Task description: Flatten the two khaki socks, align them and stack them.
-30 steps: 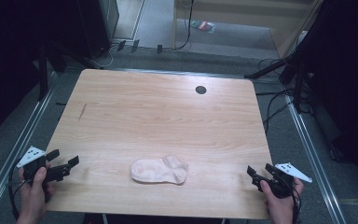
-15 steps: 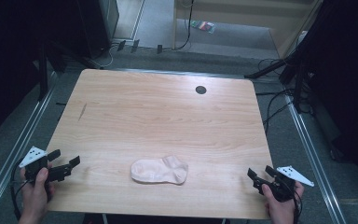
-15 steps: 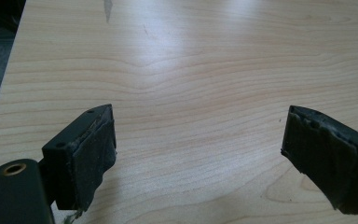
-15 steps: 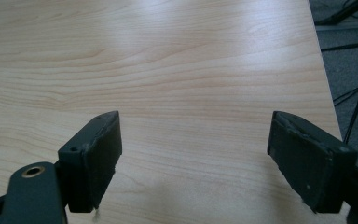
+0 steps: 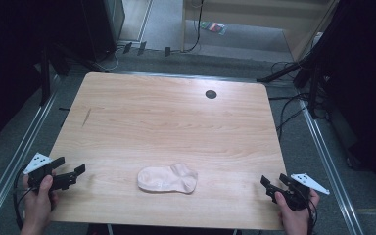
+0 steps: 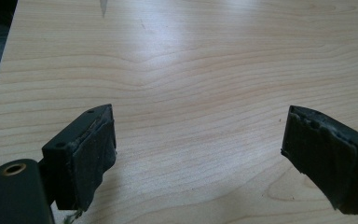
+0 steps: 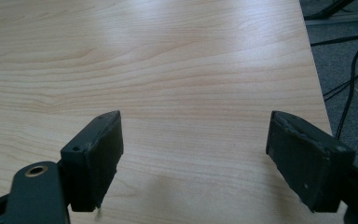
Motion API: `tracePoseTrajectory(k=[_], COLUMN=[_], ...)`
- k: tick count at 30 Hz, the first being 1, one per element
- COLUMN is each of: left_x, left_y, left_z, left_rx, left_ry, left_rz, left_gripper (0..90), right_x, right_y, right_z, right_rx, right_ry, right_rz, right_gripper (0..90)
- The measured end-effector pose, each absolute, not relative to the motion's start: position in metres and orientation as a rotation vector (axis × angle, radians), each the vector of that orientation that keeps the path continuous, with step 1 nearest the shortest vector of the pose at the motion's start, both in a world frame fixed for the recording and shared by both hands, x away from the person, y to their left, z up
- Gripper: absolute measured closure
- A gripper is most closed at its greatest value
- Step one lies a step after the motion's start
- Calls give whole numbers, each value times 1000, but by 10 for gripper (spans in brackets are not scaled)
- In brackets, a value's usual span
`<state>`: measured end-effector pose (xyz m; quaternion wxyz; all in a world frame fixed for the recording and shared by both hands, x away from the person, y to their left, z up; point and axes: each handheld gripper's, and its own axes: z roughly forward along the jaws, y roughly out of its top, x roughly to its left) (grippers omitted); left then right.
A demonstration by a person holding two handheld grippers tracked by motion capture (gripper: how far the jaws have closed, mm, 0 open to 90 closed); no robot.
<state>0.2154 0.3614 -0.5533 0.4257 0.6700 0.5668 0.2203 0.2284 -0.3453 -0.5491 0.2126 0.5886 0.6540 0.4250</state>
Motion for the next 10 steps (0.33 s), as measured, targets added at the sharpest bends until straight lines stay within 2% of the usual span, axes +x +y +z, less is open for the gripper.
tracePoseTrajectory(k=[10], left_x=[217], left_y=[361], left_z=[-553], left_rx=[1691], left_ry=[1419], left_rz=[546], left_gripper=[101], right_x=[229], right_y=[-345], right_z=[-549], right_rx=[1639], right_ry=[1820], right_rz=[1175], right_gripper=[195])
